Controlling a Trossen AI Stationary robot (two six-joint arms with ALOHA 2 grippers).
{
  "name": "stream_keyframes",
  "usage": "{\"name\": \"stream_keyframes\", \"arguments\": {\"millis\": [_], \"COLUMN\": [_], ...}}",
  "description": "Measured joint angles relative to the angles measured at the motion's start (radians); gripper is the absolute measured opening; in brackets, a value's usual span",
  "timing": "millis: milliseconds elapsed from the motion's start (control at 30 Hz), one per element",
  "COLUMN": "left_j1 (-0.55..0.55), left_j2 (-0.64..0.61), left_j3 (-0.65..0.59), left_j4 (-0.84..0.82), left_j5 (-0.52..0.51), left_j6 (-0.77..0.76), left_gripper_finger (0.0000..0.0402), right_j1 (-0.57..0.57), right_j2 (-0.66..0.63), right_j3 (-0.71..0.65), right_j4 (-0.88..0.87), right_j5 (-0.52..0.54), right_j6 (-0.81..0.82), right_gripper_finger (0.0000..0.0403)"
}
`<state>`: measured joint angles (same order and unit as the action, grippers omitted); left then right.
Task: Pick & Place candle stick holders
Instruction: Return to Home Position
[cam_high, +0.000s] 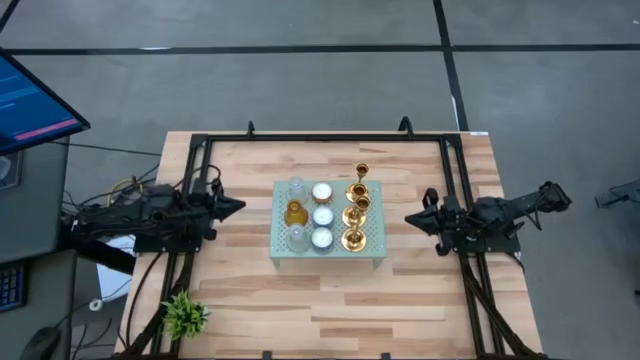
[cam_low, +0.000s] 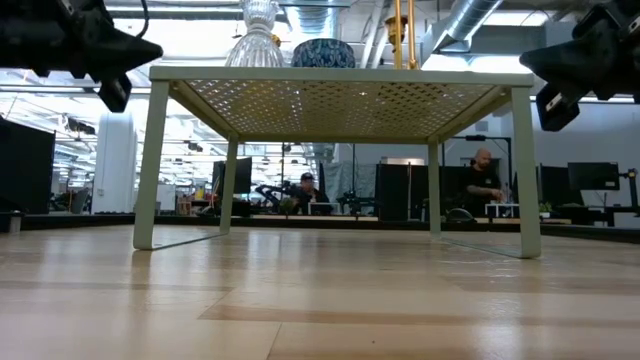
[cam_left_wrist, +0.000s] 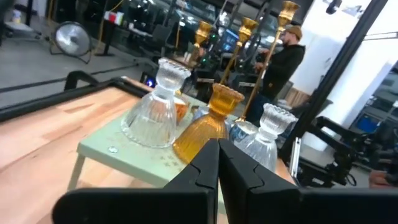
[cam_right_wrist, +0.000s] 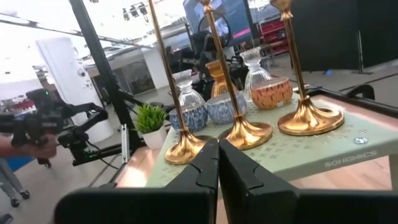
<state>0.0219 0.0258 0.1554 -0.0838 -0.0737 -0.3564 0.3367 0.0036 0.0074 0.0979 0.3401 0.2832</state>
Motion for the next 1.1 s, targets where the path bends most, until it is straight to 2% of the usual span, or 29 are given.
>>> {"name": "stream_keyframes", "arguments": {"millis": [367, 1100], "left_j1": [-0.007, -0.01], "left_j2": [0.0, 0.009], "left_j3": [-0.149, -0.15], "left_j4": [0.179, 0.177], "left_j5": [0.027, 0.02], "left_j6": [-0.001, -0.034], "left_gripper_finger": [0.0005, 0.0011], "right_j1": [0.006, -0.005], "right_j2": [0.0, 0.003], "right_j3": [-0.001, -0.002], "right_j4": [-0.01, -0.034], "right_j5": [-0.003, 0.0], "right_j6": [0.085, 0.093], "right_gripper_finger": [0.0, 0.0]}}
